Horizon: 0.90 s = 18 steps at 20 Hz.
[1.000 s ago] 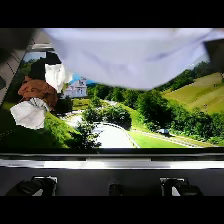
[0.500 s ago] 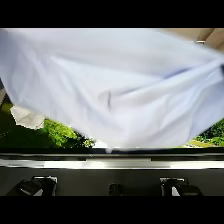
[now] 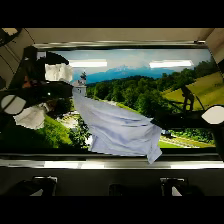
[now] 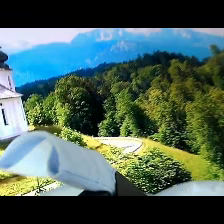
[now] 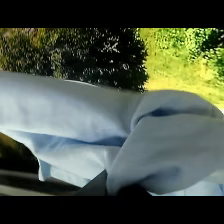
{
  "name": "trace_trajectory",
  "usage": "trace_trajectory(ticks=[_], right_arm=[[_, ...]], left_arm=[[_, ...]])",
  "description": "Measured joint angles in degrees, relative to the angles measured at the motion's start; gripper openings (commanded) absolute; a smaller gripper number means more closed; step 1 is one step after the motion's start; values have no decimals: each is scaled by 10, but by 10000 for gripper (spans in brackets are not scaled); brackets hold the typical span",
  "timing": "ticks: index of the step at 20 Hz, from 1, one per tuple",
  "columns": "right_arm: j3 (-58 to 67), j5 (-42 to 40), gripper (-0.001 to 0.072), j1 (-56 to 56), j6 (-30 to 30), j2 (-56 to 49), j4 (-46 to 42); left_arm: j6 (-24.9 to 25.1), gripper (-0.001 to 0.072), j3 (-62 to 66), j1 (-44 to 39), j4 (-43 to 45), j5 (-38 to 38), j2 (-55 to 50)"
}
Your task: Fold the shirts.
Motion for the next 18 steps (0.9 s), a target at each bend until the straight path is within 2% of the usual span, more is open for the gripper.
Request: trace_trajectory(ticks=[3,4,5,6,7,10,12,15,18], right_arm=[[-51,-137,50,-1,-6,-83,96],[-59,-162,186,-1,-12,-105,129],[-66,-184,431,-1,-26,-124,161],[-69,-197,636,-1,-45,-136,188],[-66,-205,663,-6,-71,-144,211],[-24,-183,664,-51,-137,-148,238],[27,-146,637,-110,-157,-142,227],[94,-65,633,-210,-149,-134,145],[103,15,633,-273,-120,-132,29]], left_arm=[[-11,35,0,0,-14,35,-86],[-13,148,1,0,-28,40,-107],[-16,378,2,0,-45,45,-124],[-18,632,3,0,-58,47,-136],[-19,703,6,1,-68,45,-143],[-12,702,32,30,-77,-5,-146],[3,698,57,68,-66,-80,-139],[14,681,64,137,-33,-206,-119],[20,681,2,178,-28,-287,-96]])
